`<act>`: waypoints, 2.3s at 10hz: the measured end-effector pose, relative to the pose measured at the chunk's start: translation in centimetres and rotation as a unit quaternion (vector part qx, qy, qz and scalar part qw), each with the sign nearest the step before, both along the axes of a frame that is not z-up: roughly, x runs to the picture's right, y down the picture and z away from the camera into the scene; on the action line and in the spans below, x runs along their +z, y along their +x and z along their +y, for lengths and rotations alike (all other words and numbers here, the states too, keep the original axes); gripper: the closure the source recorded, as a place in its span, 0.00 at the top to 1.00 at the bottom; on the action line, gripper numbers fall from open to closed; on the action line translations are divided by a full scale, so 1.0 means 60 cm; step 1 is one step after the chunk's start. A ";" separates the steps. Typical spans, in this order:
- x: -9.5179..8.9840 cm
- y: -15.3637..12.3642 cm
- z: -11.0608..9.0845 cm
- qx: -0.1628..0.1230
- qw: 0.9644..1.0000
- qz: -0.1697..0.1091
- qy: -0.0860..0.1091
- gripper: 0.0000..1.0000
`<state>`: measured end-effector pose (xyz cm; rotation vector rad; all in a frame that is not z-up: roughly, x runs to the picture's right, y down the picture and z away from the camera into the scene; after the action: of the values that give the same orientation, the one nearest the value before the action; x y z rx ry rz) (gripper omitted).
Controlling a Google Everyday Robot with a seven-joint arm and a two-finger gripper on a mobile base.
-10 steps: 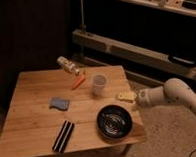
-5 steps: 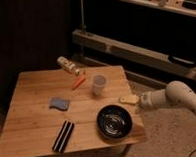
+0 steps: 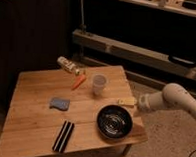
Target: Pick up the ceramic bowl
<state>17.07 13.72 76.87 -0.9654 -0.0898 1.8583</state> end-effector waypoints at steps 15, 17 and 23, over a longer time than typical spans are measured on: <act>0.019 -0.013 0.020 0.019 0.999 -0.028 0.000 0.80; -0.031 0.002 -0.024 0.026 0.999 -0.032 0.032 0.80; -0.066 0.033 -0.042 0.043 0.997 -0.041 0.055 0.80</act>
<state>19.06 11.21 72.93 -0.9729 -0.2846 1.8708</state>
